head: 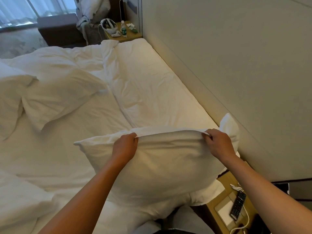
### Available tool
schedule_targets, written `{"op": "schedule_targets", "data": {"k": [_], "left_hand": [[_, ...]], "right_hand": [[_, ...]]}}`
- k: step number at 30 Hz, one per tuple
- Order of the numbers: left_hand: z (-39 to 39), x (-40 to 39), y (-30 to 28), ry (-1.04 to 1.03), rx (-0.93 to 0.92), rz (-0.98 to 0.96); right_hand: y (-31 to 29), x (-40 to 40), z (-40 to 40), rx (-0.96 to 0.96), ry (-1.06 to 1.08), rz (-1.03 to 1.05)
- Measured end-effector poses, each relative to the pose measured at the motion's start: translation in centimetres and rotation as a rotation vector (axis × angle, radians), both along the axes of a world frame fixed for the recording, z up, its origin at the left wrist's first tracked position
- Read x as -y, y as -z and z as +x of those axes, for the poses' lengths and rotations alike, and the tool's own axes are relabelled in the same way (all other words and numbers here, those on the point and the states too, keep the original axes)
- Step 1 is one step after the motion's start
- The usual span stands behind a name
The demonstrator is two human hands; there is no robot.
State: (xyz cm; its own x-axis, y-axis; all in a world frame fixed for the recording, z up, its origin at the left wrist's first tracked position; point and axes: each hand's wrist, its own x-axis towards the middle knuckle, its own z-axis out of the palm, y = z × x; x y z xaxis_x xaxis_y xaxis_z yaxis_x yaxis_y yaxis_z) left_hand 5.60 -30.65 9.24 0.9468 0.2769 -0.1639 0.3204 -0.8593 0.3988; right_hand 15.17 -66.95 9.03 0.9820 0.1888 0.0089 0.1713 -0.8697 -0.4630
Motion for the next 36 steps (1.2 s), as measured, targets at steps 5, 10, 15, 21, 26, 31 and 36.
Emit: {"op": "schedule_targets", "data": {"k": [5,10,15,21,26,31,36], "left_hand": [[1.4,-0.6,-1.8,-0.044,0.095,-0.062],[3.7,-1.0,-5.1,-0.045,0.173,-0.077],[6.9,-1.1,-8.8,0.004,0.282,-0.029],[11.8,1.0,-12.5,0.068,0.403,0.000],[13.8,3.6,-11.3,0.144,0.359,0.016],[14.2,5.9,-8.6,0.176,0.202,0.005],[15.3,6.3,-7.3,0.176,0.162,-0.030]], "right_hand": [[-1.7,-1.0,1.4,0.052,0.067,0.099],[-4.3,-1.5,3.2,0.051,0.116,0.250],[-7.9,-0.9,4.3,0.141,0.132,0.299],[-11.6,2.0,5.1,0.216,0.166,0.326],[-9.3,4.4,4.2,0.136,0.265,0.334],[-5.1,5.8,3.5,0.023,0.361,0.372],[-3.7,6.1,4.3,0.008,0.377,0.369]]}}
